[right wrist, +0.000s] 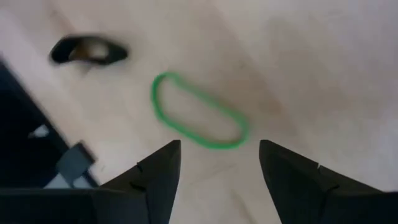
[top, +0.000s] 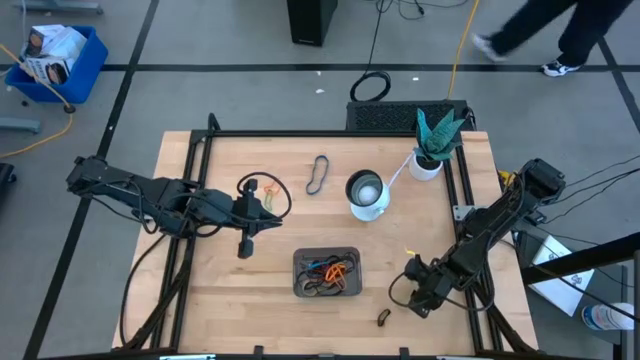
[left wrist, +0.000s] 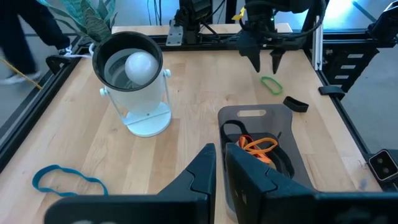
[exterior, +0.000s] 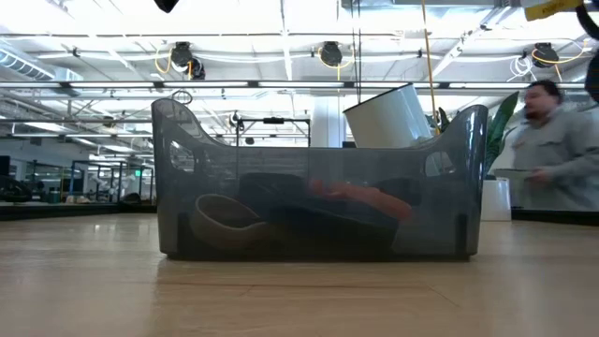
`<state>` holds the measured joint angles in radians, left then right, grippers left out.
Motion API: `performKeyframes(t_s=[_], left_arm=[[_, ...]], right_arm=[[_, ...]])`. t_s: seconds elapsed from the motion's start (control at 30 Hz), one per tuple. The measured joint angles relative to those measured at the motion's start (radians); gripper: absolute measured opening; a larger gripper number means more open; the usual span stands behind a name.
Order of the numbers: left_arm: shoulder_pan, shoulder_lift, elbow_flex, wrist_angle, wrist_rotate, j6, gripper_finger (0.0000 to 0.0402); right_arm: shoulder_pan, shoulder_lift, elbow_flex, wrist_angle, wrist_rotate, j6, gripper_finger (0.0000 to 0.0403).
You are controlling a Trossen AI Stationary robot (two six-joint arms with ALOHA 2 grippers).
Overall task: Pick and place rubber bands into bin
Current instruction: Put the bottom green rubber band into the black bin
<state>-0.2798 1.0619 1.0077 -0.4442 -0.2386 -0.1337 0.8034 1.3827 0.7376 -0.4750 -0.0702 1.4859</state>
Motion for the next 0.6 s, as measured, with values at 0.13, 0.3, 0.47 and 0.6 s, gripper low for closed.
performKeyframes(t_s=[0.13,0.3,0.47,0.6], left_arm=[[0.000,0.000,0.000,0.000,0.000,0.000,0.0042],[0.000,0.000,0.000,0.000,0.000,0.000,0.0042],[0.000,0.000,0.000,0.000,0.000,0.000,0.0042],[0.000,0.000,0.000,0.000,0.000,0.000,0.0042]], right_arm=[[-0.005,0.000,0.000,-0.005,0.017,0.014,0.0214],[-0.004,0.003,0.000,-0.024,0.016,0.015,0.0216],[-0.006,0.003,0.000,-0.045,0.017,0.020,0.0211],[-0.006,0.003,0.000,-0.048,0.017,0.021,0.0212]])
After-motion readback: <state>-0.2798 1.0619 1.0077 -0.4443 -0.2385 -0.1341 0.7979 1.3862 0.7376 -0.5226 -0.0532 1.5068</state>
